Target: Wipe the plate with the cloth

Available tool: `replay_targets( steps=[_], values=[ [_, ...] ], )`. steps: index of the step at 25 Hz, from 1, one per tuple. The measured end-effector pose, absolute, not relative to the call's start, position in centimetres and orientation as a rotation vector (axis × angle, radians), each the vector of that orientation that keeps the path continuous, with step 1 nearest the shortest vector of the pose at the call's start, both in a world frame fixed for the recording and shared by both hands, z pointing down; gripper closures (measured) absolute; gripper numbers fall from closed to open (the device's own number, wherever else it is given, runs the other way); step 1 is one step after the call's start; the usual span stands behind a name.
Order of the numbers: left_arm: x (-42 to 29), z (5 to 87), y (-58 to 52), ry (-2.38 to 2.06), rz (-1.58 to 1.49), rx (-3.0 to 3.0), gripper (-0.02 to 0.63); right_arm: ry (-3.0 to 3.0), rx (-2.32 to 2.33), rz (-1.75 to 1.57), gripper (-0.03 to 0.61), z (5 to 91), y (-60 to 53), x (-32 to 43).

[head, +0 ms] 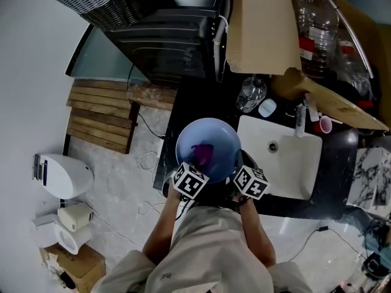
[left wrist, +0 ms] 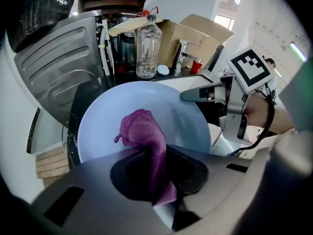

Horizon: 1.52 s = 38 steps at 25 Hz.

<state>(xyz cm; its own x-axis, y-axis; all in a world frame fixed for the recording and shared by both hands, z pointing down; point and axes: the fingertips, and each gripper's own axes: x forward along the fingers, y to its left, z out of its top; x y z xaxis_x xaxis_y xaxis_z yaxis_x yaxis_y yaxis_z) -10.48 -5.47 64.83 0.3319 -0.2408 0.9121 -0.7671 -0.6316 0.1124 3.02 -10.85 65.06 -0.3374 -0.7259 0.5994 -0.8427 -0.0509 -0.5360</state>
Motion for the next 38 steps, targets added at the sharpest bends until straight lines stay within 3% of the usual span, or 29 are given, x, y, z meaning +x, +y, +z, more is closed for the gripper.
replay_targets(
  steps=[17, 26, 38],
  values=[
    [-3.2, 64.8, -6.2, -0.717, 1.184, 2.206, 0.555, -2.072, 1.722, 1.387, 0.558, 64.9, -10.6, 2.9],
    [-3.5, 64.6, -9.3, -0.847, 1.087, 2.223, 0.555, -2.101, 1.681, 1.385, 0.558, 64.9, -10.6, 2.9],
    [-5.6, 60.5, -12.1, -1.045, 0.843, 2.379, 0.554, -2.216, 1.580, 0.875, 0.535, 61.6, -10.9, 3.1]
  ],
)
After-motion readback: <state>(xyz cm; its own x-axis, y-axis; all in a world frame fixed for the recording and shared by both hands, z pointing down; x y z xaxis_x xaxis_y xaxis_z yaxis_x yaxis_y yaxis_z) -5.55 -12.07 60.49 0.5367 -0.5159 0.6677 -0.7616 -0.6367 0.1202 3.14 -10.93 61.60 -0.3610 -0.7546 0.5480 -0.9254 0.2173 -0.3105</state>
